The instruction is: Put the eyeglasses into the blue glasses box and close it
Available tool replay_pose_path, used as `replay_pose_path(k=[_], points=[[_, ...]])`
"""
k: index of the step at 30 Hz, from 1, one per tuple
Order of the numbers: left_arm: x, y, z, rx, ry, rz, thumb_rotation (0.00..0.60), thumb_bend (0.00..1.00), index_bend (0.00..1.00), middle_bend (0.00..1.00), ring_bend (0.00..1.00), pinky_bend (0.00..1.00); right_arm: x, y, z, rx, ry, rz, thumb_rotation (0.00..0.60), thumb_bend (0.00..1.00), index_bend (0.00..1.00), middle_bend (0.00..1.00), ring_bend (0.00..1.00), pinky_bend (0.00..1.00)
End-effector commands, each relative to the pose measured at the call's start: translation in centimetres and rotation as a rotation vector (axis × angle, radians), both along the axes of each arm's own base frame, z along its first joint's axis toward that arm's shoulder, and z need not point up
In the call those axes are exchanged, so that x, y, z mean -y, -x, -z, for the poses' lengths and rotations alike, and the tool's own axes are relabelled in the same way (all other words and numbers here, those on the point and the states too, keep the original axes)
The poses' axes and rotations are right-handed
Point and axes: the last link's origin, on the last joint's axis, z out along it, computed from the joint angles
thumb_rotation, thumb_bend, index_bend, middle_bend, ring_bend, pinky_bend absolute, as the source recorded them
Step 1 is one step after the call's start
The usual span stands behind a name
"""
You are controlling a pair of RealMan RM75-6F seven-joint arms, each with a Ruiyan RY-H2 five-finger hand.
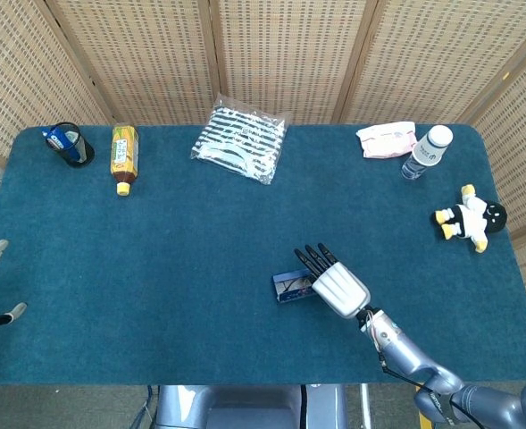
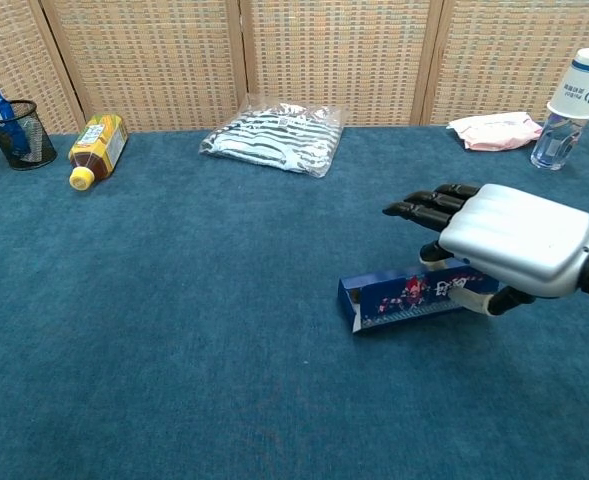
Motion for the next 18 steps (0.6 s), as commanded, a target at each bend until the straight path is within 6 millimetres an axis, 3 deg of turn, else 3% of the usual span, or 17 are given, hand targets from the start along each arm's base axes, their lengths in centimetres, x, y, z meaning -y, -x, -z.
replay_pose_path(k=[1,18], points=[[0.0,0.0,0.0,0.000,0.001,0.000,0.600,0.00,0.00,0.00,0.00,0.00,0.2,-0.1,0.1,-0.003,0.003,0.000,0.600,0.52,0.73,0.04,0.00,0.13],[0.0,0.1,-0.1,0.003,0.001,-0.001,0.600,0.00,0.00,0.00,0.00,0.00,1.6,-1.8,0.2,0.016,0.039,0.004,0.600,0.52,0.73,0.04,0.00,0.13]])
